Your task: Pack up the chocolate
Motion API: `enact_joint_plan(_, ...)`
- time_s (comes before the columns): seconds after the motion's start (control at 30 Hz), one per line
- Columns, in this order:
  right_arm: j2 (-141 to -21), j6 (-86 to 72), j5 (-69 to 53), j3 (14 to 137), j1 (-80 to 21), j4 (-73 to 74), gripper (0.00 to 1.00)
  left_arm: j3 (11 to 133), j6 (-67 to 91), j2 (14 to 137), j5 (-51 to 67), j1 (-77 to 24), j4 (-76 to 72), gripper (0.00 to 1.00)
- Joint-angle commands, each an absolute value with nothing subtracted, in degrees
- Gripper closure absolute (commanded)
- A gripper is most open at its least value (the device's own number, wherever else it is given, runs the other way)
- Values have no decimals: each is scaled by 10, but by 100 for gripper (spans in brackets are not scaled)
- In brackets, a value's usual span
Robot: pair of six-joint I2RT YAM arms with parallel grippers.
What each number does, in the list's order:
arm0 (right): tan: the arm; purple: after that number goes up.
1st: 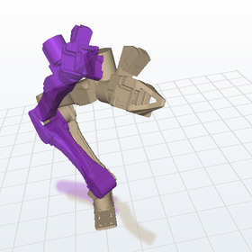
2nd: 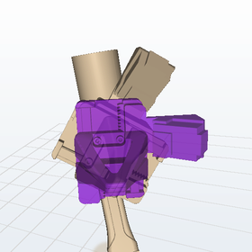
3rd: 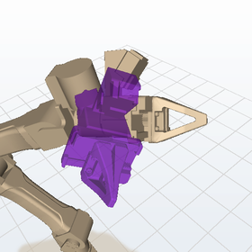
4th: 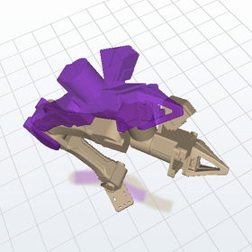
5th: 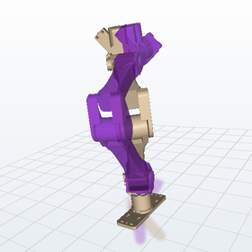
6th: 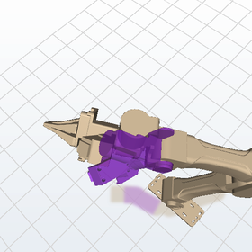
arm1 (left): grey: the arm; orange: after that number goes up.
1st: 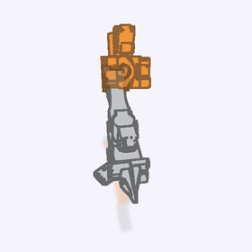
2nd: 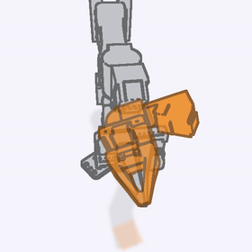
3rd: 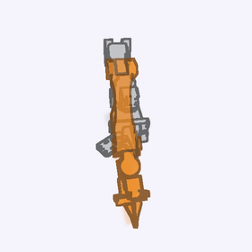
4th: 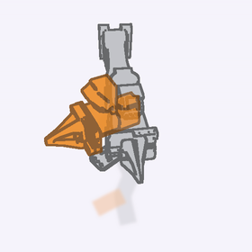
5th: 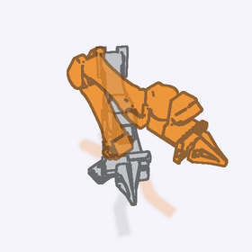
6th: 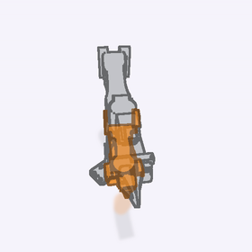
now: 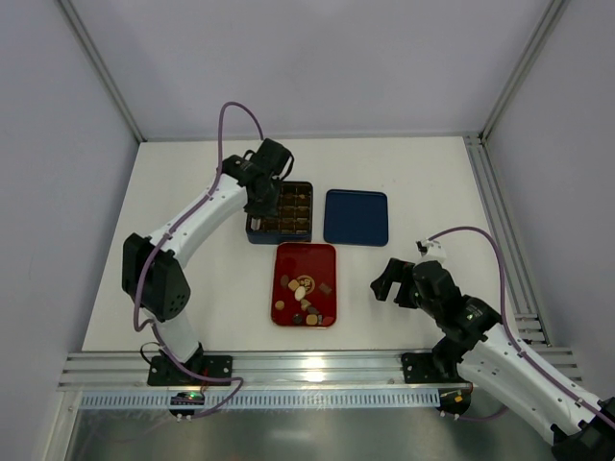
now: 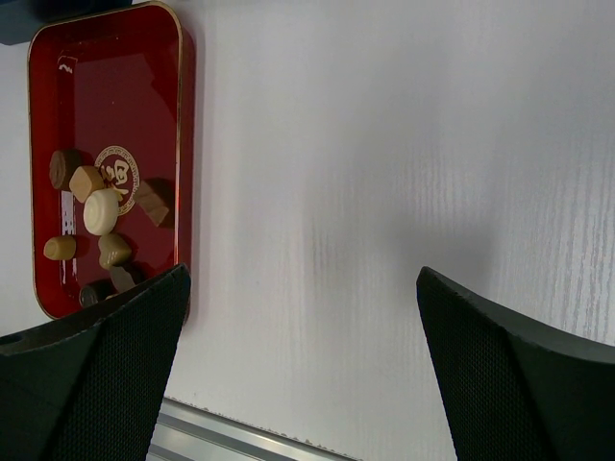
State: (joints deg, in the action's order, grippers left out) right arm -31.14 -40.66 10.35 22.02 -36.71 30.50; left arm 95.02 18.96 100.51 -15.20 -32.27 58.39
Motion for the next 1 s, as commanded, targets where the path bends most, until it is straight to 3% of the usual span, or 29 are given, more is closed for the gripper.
enact_joint_plan(0.0, -313, -399, 112, 245, -369, 300, 0, 968, 178, 1005, -146, -321, 559, 71)
enact_joint_plan(0.5, -315, -401, 110, 249, -369, 299, 0, 970, 173, 987, -146, -321, 571, 61)
enact_joint_plan(0.97, -319, -402, 110, 243, -369, 292, 0, 907, 192, 885, -109, -363, 591, 60)
